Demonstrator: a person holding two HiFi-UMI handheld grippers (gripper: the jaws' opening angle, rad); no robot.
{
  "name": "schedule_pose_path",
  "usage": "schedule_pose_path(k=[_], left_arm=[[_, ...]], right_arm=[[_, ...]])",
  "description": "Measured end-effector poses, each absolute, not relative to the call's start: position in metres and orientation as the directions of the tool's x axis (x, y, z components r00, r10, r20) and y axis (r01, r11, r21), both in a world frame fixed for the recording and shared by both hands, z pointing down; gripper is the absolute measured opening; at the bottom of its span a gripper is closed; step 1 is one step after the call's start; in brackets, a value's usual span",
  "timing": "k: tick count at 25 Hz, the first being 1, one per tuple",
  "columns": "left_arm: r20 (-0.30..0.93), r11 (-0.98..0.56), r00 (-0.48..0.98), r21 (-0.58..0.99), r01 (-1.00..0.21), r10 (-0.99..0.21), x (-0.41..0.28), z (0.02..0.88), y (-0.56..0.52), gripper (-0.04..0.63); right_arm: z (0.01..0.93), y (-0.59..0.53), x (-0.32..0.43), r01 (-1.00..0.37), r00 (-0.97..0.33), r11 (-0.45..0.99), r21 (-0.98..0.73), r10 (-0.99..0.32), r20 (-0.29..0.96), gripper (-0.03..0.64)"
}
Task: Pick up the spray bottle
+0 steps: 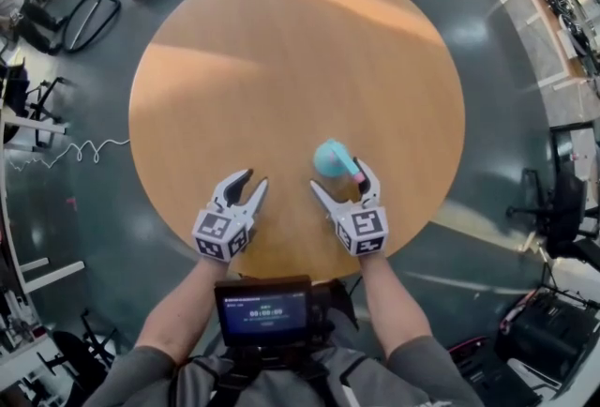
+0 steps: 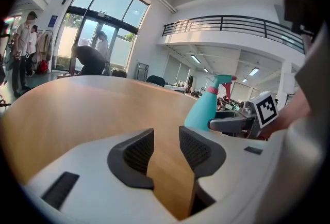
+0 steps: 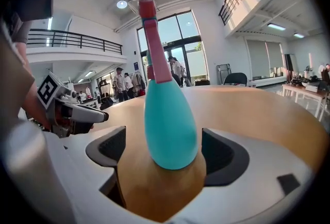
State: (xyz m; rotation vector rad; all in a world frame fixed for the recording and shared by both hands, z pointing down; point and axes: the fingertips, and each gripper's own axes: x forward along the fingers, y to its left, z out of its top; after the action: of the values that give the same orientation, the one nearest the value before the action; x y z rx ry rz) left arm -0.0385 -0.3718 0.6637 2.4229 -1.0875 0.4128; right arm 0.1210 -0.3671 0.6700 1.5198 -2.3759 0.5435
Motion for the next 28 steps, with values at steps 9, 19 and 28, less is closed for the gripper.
schedule_pose_path(k=[9,19,28], left_arm=[[0.443,-0.576,0.637,0.283,-0.767,-0.631,-0.035,0.66,-0.372,0.158],[0.442,-0.582,0.646,0.29,-0.76,-0.623,-0.033,0.654,-0.368,0.158],[0.436,-0.578,0.642,0.288,-0.763,-0.63,-0.043,0.651,-0.368,0.157]], right_arm=[[0.67,-0.388,0.122,-0.917,-0.397,0.372,-0.14,-0.834,0.384,0.456],[0.677,-0.398,0.12,-0.937,-0.345,0.331,-0.109,-0.84,0.419,0.456],[0.676,-0.398,0.118,-0.936,-0.345,0.338,-0.095,-0.838,0.423,0.423]])
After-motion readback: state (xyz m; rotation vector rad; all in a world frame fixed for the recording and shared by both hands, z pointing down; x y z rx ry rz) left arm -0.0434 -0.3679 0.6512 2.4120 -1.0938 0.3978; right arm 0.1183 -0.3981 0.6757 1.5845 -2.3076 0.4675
